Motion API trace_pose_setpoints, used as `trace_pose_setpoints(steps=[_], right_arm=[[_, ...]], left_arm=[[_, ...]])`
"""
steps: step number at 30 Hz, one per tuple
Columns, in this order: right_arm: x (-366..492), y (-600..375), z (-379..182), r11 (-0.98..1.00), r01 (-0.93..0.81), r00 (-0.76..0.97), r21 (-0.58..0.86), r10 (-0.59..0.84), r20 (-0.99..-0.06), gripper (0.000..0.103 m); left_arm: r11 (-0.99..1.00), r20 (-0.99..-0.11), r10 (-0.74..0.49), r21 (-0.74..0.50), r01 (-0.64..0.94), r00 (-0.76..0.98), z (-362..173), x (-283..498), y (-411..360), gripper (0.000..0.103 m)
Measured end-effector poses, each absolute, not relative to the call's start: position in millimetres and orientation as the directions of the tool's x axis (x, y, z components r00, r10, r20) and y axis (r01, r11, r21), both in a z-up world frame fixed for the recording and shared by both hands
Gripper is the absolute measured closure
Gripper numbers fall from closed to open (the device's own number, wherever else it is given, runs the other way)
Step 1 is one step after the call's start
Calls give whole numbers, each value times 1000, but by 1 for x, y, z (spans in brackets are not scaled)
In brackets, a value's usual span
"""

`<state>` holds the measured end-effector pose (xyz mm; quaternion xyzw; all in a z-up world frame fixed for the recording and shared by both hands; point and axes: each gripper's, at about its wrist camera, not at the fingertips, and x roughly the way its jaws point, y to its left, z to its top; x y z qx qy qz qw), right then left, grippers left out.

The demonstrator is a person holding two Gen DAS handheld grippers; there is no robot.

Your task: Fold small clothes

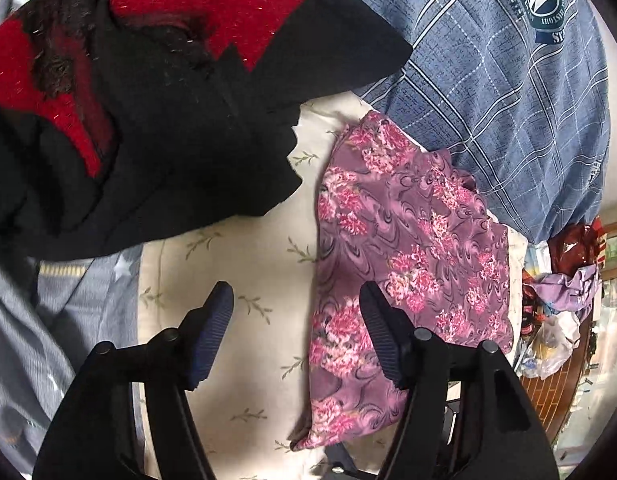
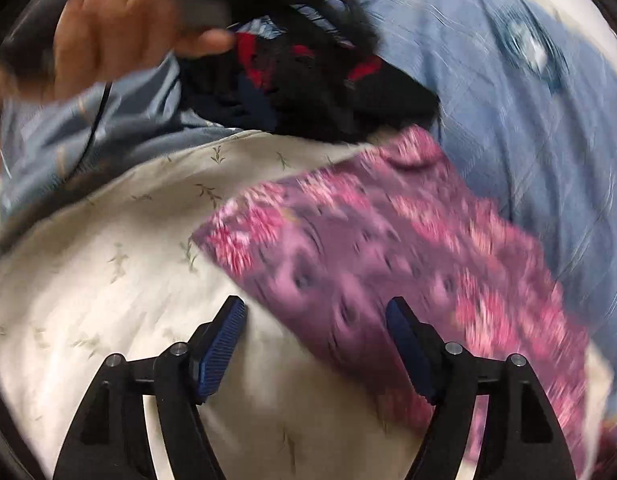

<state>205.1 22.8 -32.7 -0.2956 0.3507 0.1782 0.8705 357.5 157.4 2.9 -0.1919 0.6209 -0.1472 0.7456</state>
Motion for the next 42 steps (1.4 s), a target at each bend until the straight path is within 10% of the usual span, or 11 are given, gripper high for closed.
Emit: trace_pose_setpoints(steps=[3, 6, 9, 16, 21, 33, 42], right_arm=[[207, 34, -36, 740, -486, 748, -465, 76, -660, 34], [218, 36, -35, 756, -468, 757, -458, 75, -649, 80], [220, 27, -24, 786, -466, 767, -407, 129, -629, 87], [214, 15, -12, 801, -483, 782, -353, 213, -586, 92], [215, -1, -2, 834, -484, 779, -266, 272, -565, 94], [204, -129, 48, 935, -340, 807, 97, 343, -481, 96], [183, -266, 35, 931, -113, 834, 347, 279, -476, 96]], left_arm=[[864, -851, -495, -504, -9, 177, 2, 367, 152, 36], [844, -834, -527, -536, -10, 165, -1, 381, 142, 26], [833, -826, -547, -553, -2, 135, -7, 398, 125, 24], [865, -866, -500, -497, 70, 35, -26, 418, 70, 24], [882, -878, -465, -449, 147, 111, 4, 412, 51, 96], [854, -843, -481, -389, 346, 241, 100, 384, -73, 97], [841, -878, -437, -323, 435, 193, 77, 368, -215, 100]])
